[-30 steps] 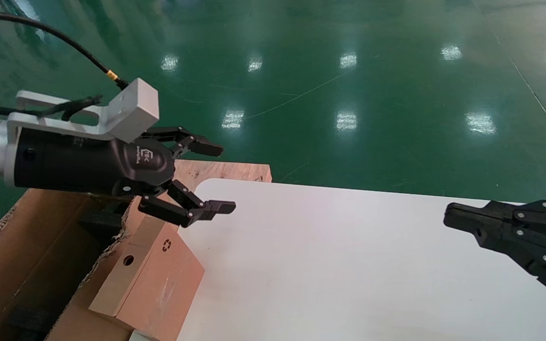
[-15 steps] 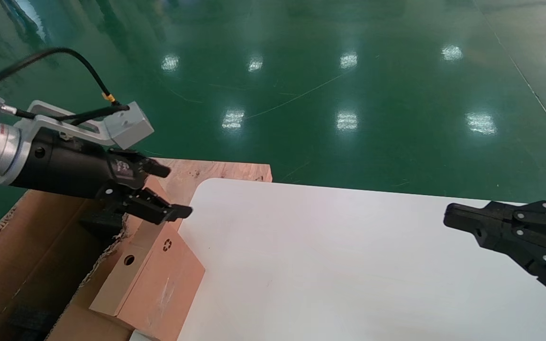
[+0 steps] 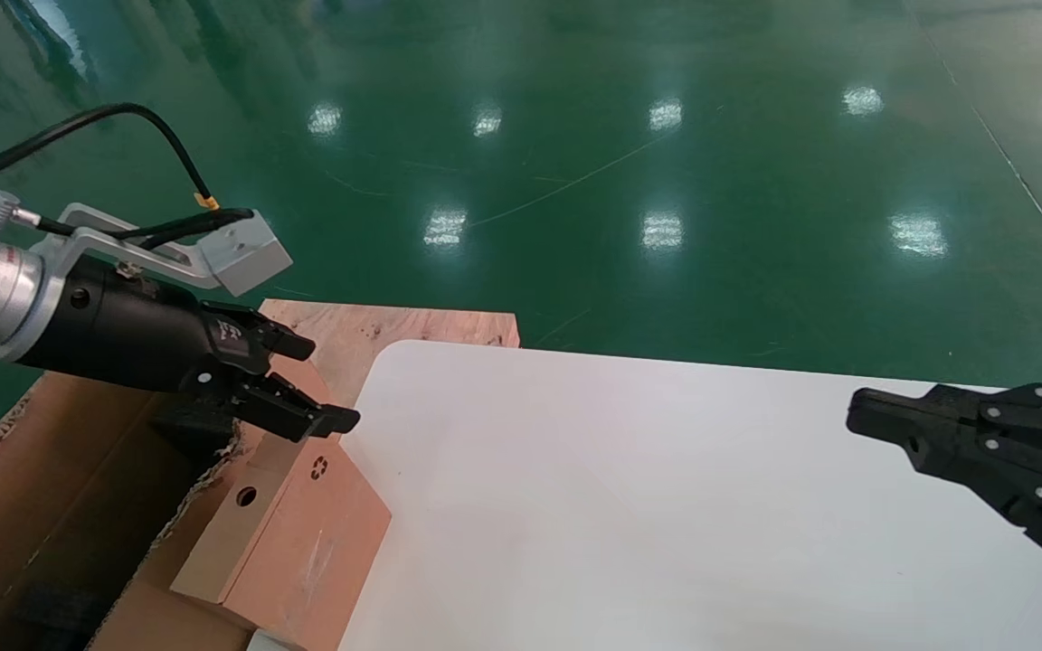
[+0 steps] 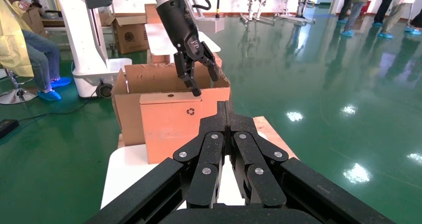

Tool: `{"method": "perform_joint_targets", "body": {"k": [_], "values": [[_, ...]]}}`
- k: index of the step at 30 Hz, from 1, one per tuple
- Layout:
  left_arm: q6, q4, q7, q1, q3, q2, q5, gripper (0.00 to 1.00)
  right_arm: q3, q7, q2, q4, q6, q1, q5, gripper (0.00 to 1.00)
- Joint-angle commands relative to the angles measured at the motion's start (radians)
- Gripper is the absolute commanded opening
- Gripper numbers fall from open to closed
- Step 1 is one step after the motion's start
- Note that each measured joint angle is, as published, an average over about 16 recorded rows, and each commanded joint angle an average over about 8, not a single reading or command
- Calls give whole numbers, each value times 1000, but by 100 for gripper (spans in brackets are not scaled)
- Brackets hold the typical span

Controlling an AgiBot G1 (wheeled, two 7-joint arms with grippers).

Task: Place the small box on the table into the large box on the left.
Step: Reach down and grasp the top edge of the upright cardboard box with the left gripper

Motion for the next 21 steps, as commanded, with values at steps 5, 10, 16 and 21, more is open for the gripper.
{"method": "perform_joint_targets", "body": {"k": [5, 10, 16, 21], "values": [[-3, 17, -28, 3, 34, 24, 7, 100, 0, 0, 0, 0, 0, 0, 0, 0], [6, 12, -90, -23, 98, 57, 55, 100, 0, 0, 0, 0, 0, 0, 0, 0], [12, -4, -150, -115, 204, 102, 168, 100, 0, 0, 0, 0, 0, 0, 0, 0], [16, -8, -199, -206, 307, 138, 228, 100, 0, 0, 0, 0, 0, 0, 0, 0]]}}
